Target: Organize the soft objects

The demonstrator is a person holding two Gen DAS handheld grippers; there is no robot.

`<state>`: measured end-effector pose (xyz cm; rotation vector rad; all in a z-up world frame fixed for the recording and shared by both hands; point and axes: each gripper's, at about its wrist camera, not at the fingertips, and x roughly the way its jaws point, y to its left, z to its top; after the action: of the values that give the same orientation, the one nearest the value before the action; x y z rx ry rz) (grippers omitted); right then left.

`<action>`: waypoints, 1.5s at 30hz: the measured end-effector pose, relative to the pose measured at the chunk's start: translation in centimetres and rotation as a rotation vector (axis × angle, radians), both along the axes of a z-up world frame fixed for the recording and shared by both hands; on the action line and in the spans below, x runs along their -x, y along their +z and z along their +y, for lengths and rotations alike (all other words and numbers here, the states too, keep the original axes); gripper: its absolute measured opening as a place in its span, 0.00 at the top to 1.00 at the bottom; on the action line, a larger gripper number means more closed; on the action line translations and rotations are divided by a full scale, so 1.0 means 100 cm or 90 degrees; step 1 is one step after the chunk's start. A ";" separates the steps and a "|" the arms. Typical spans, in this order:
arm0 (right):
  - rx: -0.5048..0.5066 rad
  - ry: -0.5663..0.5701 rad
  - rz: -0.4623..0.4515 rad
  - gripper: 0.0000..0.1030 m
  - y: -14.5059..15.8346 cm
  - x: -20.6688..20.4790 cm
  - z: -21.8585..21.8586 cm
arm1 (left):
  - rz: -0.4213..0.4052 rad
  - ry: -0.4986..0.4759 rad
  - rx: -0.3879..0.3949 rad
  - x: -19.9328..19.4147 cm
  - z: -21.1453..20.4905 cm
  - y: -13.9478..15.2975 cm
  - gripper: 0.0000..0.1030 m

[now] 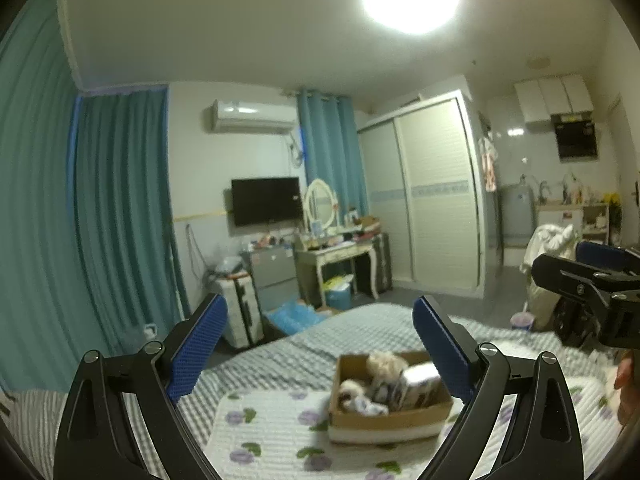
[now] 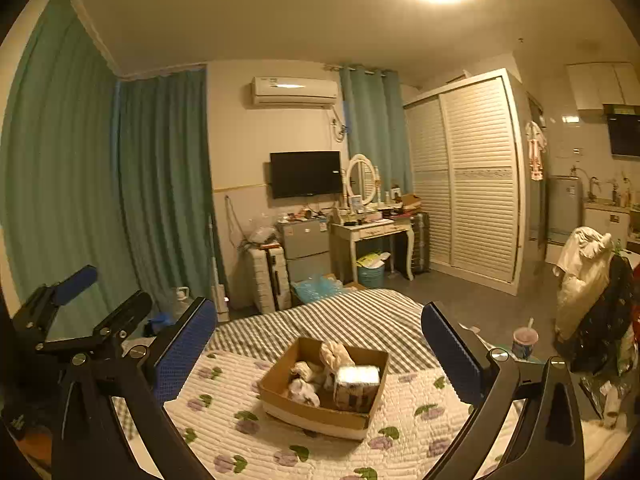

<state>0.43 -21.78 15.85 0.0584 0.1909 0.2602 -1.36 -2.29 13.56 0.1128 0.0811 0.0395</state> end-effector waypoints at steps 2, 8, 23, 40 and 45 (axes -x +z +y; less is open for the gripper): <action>0.005 -0.013 0.002 0.00 -0.023 -0.006 0.005 | 0.016 -0.002 0.012 -0.006 0.007 -0.020 0.07; 0.032 -0.059 -0.005 0.00 -0.082 -0.031 0.018 | 0.078 0.006 0.045 -0.033 0.023 -0.071 0.07; 0.033 -0.079 0.099 0.00 -0.152 -0.067 0.021 | 0.132 0.004 0.047 -0.045 0.026 -0.118 0.07; 0.054 -0.092 0.088 0.00 -0.152 -0.062 0.023 | 0.153 -0.013 0.058 -0.052 0.027 -0.125 0.07; 0.054 -0.093 0.092 0.00 -0.154 -0.061 0.024 | 0.149 -0.014 0.058 -0.052 0.028 -0.124 0.07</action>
<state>6.49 -19.34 0.49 0.0063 0.3401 0.1023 3.84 0.49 1.14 0.0273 0.3148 0.0007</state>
